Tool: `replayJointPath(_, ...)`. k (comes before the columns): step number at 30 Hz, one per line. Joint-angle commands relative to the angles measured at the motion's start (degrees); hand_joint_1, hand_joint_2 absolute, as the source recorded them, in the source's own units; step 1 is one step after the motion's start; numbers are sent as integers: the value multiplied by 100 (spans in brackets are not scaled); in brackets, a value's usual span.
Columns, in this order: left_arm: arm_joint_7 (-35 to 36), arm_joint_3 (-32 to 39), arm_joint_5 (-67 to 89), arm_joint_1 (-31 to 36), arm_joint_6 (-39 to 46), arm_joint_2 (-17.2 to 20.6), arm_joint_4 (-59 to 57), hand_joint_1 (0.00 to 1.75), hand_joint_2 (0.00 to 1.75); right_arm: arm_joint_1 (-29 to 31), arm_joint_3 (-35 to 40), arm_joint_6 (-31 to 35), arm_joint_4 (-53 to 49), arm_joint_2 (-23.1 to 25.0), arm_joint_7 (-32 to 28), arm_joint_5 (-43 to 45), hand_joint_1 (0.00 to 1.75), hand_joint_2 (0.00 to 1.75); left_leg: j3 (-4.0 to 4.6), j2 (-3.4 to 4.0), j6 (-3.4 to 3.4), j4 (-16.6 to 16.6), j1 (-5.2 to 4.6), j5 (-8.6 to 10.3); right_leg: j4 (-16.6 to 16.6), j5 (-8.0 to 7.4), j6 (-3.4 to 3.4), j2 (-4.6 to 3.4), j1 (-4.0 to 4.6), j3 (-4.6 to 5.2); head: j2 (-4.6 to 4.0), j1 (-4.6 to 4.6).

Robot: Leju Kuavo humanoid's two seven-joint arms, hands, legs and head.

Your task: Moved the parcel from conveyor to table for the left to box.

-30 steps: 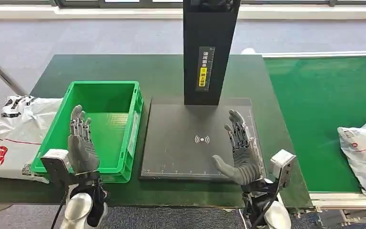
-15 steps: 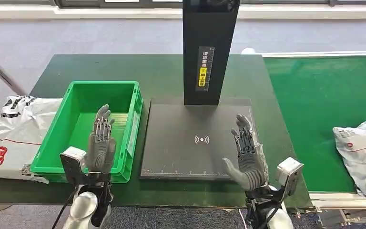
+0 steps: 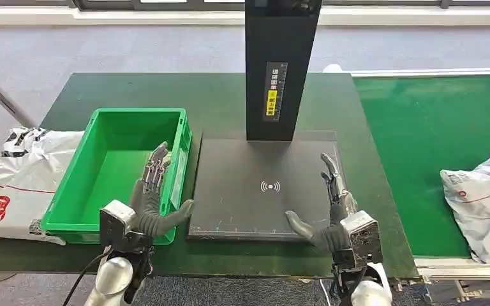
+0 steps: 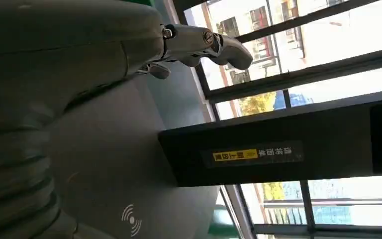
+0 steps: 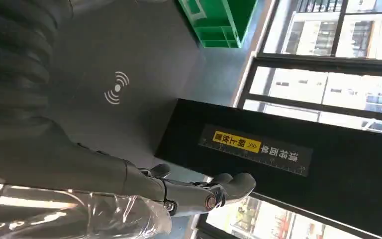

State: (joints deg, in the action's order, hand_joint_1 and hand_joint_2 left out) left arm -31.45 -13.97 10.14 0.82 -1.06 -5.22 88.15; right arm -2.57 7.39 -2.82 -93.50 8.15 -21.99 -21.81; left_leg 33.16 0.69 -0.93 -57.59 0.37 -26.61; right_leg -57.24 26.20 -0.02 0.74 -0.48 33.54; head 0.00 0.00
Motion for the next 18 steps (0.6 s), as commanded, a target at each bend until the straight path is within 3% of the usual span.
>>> replayJointPath(1, 2, -105, 38, 8, -164, 236, -97, 0, 175, 146, 24, -11, 172, -170, 11, -58, 0, 175, -17, 1, 2, 12, 0, 1, 12, -3, 0, -12, 0, -15, 0, 0)
replayJointPath(8, -1, -101, 34, -11, -168, 239, -83, 0, 175, 147, 16, -11, 178, -173, 11, -58, 0, 175, -12, -2, 2, 8, 2, 1, 10, -3, 0, -9, 1, -12, 0, 0)
replayJointPath(11, -44, -106, 74, -67, -173, 263, -40, 0, 175, 158, 65, 280, 177, -287, 68, -591, 0, 175, -10, -1, 2, 8, 0, 2, 8, -2, 1, -6, -1, -10, 0, 2)
replayJointPath(13, -87, -21, 26, -185, -145, 257, 24, 0, 175, 280, 53, 798, 306, -311, 310, -1389, 0, 175, -11, 3, 2, 8, 1, 1, 9, -3, 0, -11, 0, -10, 0, 0)
replayJointPath(18, -139, -91, 128, -158, -147, 279, 11, 0, 175, 262, -37, 737, 251, -435, 267, -1369, 0, 175, -8, 0, 2, 7, 1, 1, 9, -3, 1, -7, 0, -10, 0, 0)
